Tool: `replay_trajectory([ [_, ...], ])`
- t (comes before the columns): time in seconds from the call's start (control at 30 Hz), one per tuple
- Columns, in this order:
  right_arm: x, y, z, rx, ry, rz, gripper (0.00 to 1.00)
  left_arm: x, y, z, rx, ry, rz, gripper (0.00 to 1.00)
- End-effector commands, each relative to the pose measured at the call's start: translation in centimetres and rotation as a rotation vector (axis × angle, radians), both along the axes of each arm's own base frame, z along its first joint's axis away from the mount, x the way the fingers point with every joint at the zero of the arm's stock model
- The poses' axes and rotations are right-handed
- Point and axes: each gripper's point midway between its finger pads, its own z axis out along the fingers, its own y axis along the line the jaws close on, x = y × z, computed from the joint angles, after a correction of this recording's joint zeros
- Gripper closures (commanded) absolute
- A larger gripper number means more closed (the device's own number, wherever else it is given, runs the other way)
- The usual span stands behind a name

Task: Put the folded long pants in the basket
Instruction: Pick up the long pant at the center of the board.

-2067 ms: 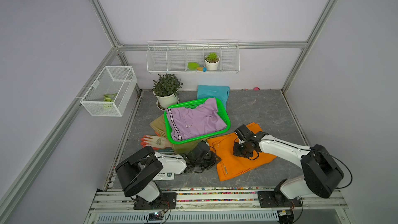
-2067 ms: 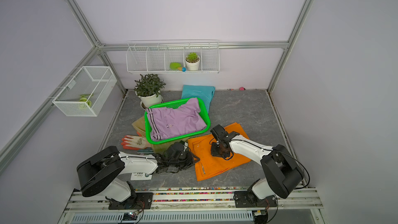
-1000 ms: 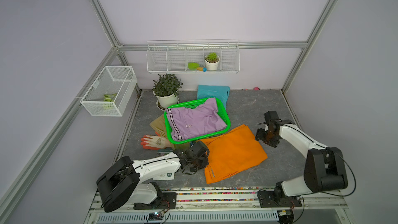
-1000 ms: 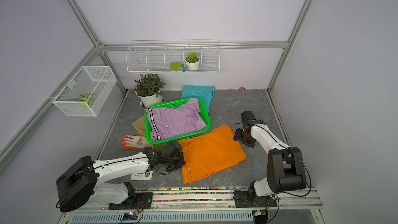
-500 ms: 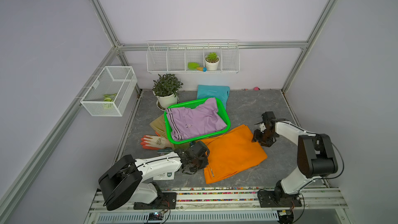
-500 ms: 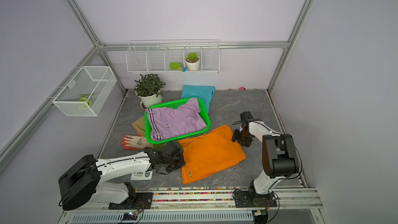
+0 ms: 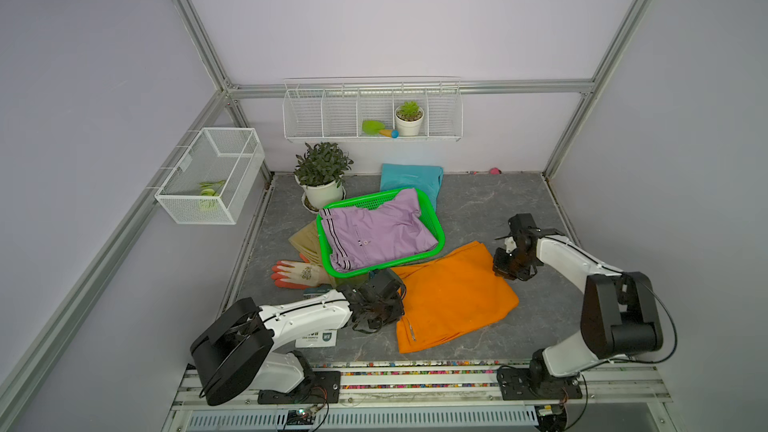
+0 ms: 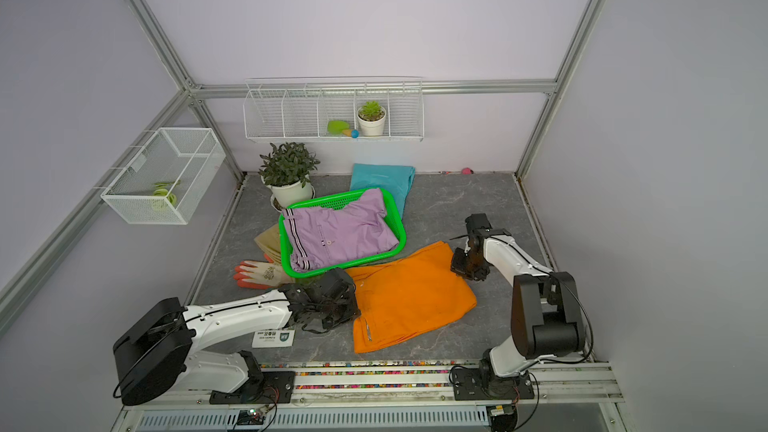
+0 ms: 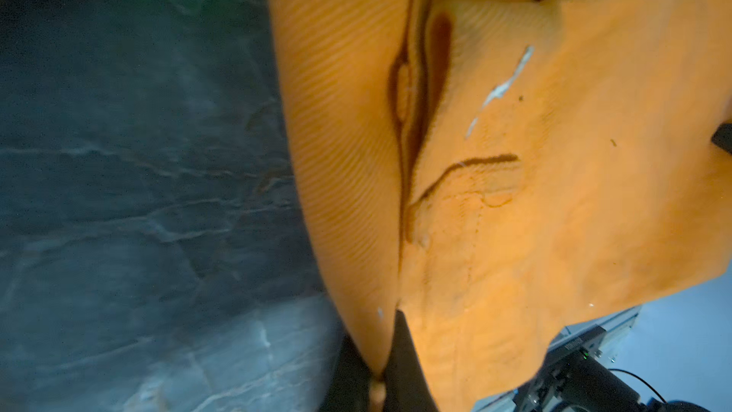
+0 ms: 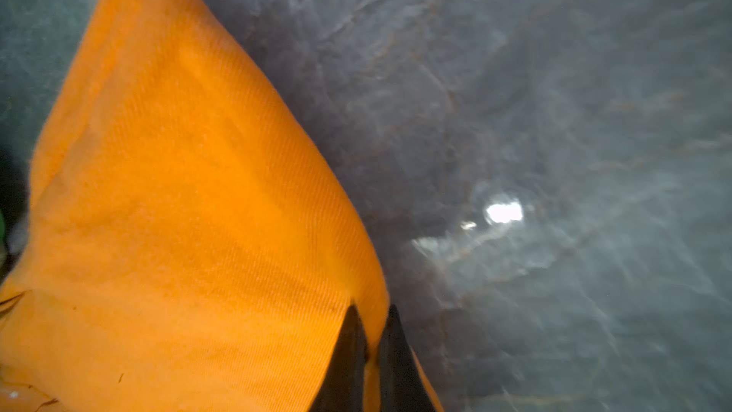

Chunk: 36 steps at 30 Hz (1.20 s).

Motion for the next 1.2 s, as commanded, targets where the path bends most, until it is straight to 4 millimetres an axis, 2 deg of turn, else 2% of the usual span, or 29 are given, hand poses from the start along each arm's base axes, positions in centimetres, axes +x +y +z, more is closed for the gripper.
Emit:
replay_trajectory([
  [0.0, -2.6, -2.8, 0.7, -0.133, 0.043, -0.068, 1.0, -0.4, -2.0, 1.5, -0.041, 0.016, -0.079, 1.0],
  [0.1, -3.3, -3.8, 2.2, -0.183, 0.029, -0.084, 1.0, -1.3, -3.9, 2.0, -0.036, 0.044, -0.148, 1.0],
  [0.2, -3.5, -4.6, 4.1, -0.228, -0.003, -0.092, 1.0, -1.6, -5.8, 3.4, -0.05, 0.024, -0.226, 1.0],
  [0.33, -3.1, -5.7, 7.6, -0.279, -0.092, -0.112, 1.0, -1.5, -8.0, 6.5, -0.099, -0.018, -0.29, 1.0],
  [0.43, -2.8, -5.6, 10.3, -0.272, -0.142, -0.116, 1.0, -0.7, -8.5, 8.9, -0.059, -0.08, -0.334, 1.0],
  [0.57, -2.2, -4.7, 13.6, -0.218, -0.2, -0.102, 1.0, 0.2, -7.9, 12.2, -0.009, -0.155, -0.362, 1.0],
  [0.7, -1.4, -2.6, 17.1, -0.102, -0.316, -0.058, 1.0, 1.5, -6.8, 16.0, -0.014, -0.223, -0.353, 1.0],
  [0.77, -0.5, -1.6, 18.5, -0.038, -0.359, -0.059, 1.0, 2.6, -5.3, 17.2, -0.002, -0.238, -0.333, 1.0],
  [0.83, 0.5, -0.3, 19.7, 0.03, -0.374, -0.039, 1.0, 4.3, -2.9, 18.5, 0.024, -0.265, -0.293, 1.0],
  [0.9, 1.1, 0.1, 20.2, 0.041, -0.373, -0.036, 1.0, 5.4, -1.7, 19.7, 0.008, -0.315, -0.276, 1.0],
  [1.0, 2.0, 1.0, 20.9, 0.075, -0.396, -0.021, 1.0, 5.6, -0.8, 21.7, -0.043, -0.349, -0.285, 1.0],
  [1.17, 2.8, 3.3, 23.3, 0.137, -0.435, 0.022, 1.0, 5.2, 0.1, 24.7, -0.135, -0.375, -0.312, 1.0],
])
